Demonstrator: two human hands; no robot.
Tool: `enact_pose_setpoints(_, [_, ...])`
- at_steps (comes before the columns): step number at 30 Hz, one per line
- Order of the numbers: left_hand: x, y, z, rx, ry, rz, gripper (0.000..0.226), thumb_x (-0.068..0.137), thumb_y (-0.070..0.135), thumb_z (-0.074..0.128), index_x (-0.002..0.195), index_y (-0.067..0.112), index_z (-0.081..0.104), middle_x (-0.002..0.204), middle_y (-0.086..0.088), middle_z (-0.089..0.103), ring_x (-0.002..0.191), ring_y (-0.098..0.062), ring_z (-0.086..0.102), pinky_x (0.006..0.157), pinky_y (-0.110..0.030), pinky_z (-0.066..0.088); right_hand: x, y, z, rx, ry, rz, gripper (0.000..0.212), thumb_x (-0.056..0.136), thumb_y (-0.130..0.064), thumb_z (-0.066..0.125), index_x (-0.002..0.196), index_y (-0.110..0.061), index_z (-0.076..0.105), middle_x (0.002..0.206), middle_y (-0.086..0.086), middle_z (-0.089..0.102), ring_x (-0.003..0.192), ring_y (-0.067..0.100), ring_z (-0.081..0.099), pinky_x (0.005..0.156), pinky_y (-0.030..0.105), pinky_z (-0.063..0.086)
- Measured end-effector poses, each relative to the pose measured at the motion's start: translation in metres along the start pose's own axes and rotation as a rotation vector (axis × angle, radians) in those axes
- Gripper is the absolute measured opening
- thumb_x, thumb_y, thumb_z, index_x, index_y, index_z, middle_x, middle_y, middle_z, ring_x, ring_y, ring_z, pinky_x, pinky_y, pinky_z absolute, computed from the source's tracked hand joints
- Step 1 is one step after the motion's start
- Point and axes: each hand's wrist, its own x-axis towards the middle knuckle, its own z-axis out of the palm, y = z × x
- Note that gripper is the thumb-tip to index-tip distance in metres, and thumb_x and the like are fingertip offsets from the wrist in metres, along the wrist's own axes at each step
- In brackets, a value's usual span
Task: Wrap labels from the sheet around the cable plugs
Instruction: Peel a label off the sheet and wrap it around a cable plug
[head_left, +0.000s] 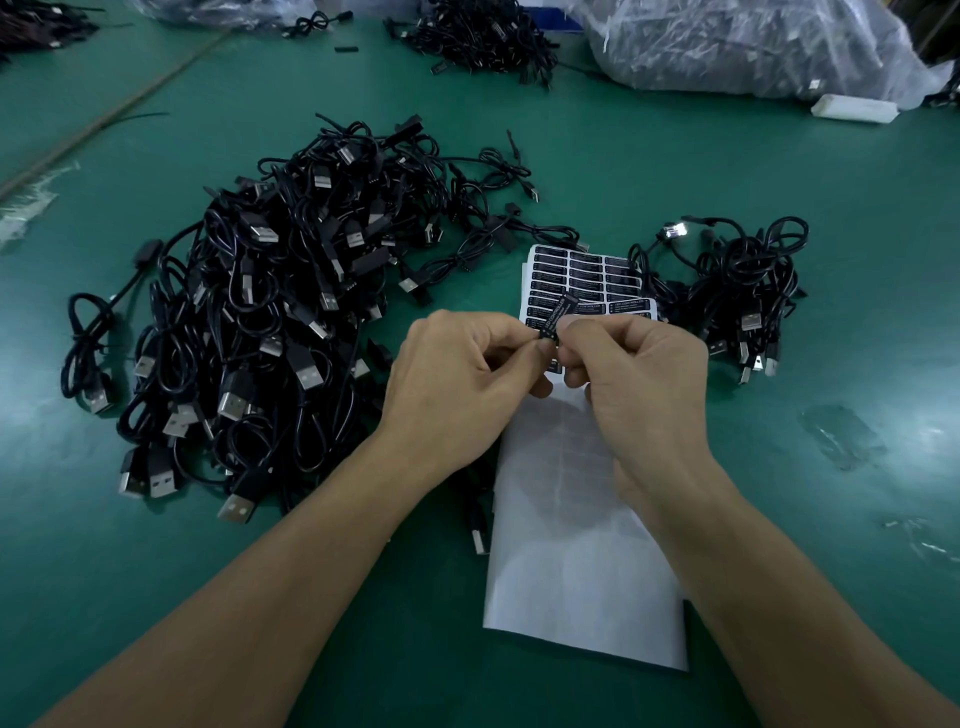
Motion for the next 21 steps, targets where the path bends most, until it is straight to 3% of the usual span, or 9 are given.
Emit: enact_pose_setpoints(21, [-0.0005,0.0007,0.0006,0.023,0.006,0.006,0.018,0.088,0.031,0.064,0.085,0.023,0.08,0.066,0.014,0.073,0.061,-0.006,0.069,0.064,-0.043,0.058,0.0021,0.0024,0.0001,-0.03,0.006,-0.024,0.029,0.081,-0.012,0.07,0.054,-0.021,0.069,0.057,-0.004,0.067,0.051,0.002,0.058,0.049,0.014,0.042])
